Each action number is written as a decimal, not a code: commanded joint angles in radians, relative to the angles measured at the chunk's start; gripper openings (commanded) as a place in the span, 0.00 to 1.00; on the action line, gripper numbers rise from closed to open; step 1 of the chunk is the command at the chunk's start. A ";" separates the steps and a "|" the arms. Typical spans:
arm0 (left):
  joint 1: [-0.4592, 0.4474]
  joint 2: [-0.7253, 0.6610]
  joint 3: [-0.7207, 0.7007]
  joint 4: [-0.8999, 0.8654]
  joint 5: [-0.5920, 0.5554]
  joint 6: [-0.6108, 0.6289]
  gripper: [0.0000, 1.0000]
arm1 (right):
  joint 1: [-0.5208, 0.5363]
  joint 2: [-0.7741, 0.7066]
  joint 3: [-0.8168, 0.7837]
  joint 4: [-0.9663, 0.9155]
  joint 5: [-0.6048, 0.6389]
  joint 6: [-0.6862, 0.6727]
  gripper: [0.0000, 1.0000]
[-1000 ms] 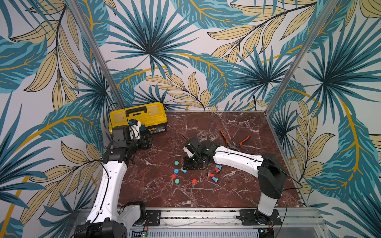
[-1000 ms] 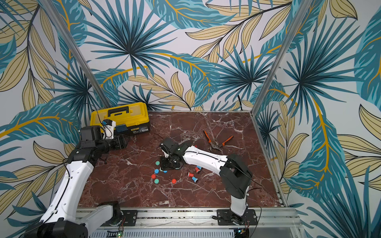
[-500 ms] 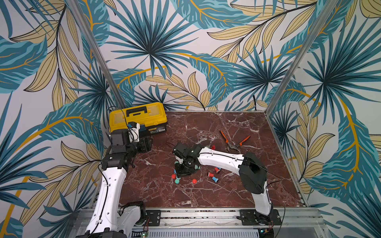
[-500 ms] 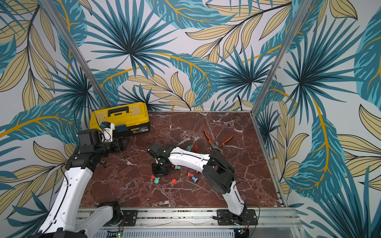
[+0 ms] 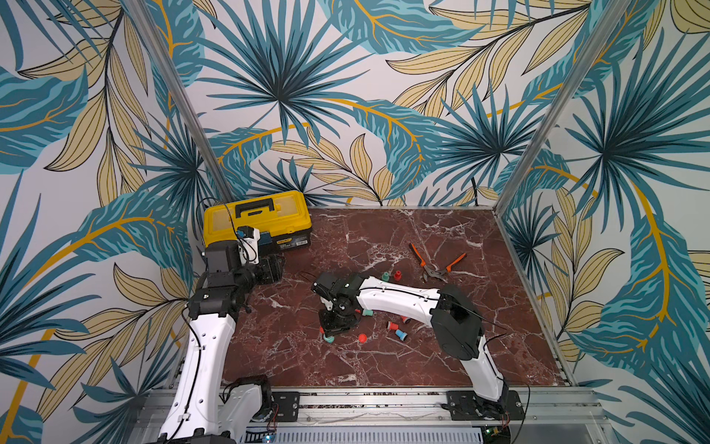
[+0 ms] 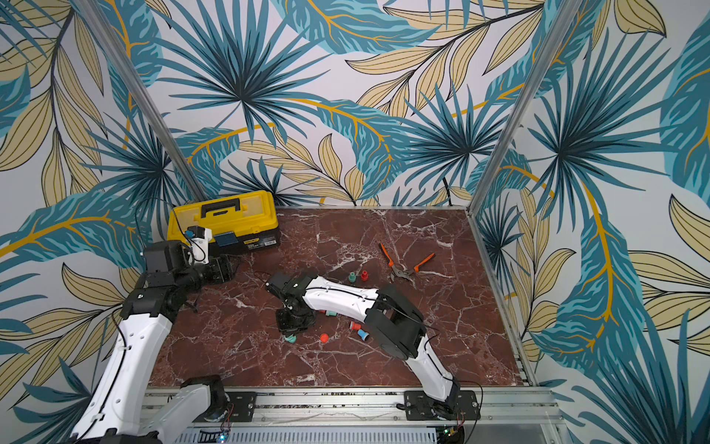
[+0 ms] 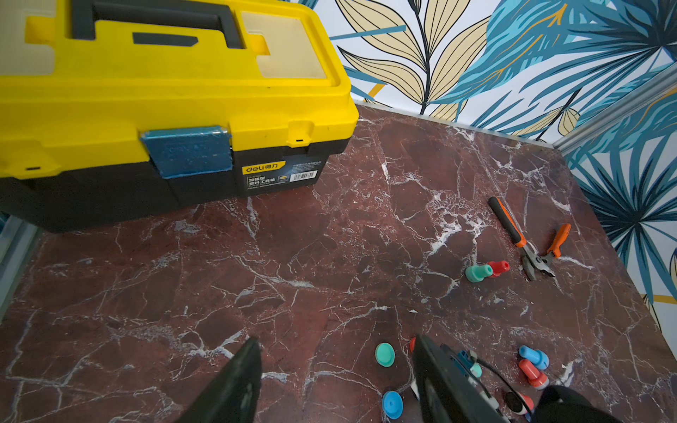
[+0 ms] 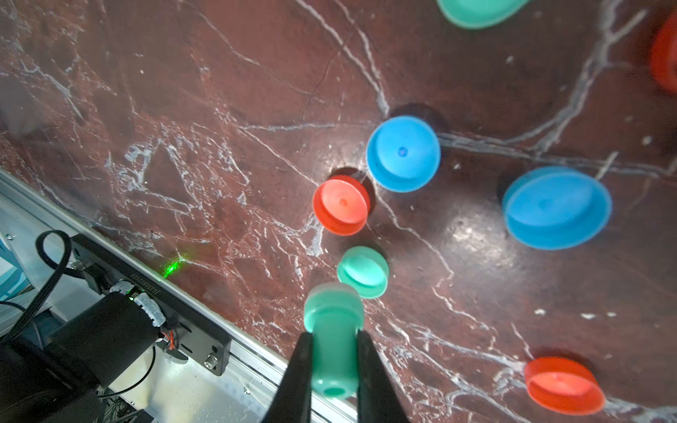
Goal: Close the stamp cap
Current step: Close the cover of the stamp.
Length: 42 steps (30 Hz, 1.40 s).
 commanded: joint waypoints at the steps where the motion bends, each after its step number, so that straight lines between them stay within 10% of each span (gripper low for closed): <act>1: 0.011 -0.014 -0.012 0.022 0.017 -0.001 0.68 | 0.006 0.030 0.019 -0.044 0.022 -0.017 0.00; 42: 0.012 0.014 -0.010 0.026 0.038 0.001 0.68 | 0.079 0.231 0.030 -0.358 0.187 -0.157 0.00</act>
